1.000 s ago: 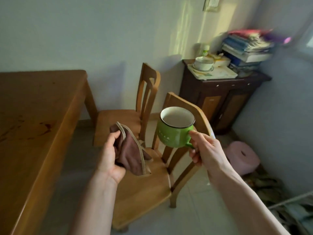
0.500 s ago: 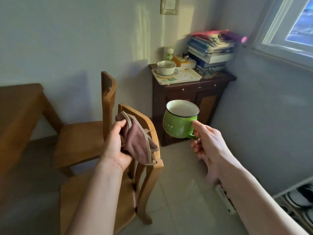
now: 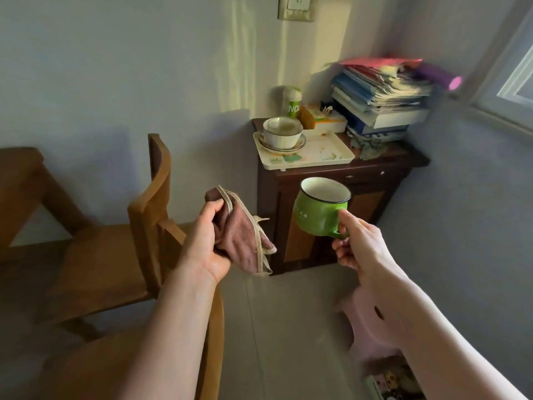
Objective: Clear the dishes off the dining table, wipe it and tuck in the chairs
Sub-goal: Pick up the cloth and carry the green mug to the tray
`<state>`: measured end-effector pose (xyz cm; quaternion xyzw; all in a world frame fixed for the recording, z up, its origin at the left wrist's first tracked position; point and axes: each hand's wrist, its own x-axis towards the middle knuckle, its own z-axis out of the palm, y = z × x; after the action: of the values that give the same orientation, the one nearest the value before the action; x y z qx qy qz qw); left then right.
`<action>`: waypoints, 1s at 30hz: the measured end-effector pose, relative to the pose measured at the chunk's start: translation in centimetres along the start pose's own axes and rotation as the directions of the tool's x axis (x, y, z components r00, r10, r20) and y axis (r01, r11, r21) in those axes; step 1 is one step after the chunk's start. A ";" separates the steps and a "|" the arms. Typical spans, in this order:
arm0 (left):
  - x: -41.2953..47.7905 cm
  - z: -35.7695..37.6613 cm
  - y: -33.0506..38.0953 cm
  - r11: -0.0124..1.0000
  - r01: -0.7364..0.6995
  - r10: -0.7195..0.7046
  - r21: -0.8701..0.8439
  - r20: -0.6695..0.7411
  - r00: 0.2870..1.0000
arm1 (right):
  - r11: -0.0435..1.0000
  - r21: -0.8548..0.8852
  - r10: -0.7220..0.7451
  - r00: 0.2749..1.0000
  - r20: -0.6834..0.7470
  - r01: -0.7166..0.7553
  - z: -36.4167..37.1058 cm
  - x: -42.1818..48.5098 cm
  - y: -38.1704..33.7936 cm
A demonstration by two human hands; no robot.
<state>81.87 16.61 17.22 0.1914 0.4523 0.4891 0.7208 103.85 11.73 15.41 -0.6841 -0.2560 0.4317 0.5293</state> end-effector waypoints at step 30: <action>27.3 17.8 -1.4 0.987 -0.027 -0.036 -0.159 -0.379 0.925 | 0.959 -0.179 0.220 0.975 -0.021 -0.220 3.6 51.2 -7.7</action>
<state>100.61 42.87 12.70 0.0330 0.5429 0.5501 0.6337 126.98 57.21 6.05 -0.7534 -0.2160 0.4628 0.4141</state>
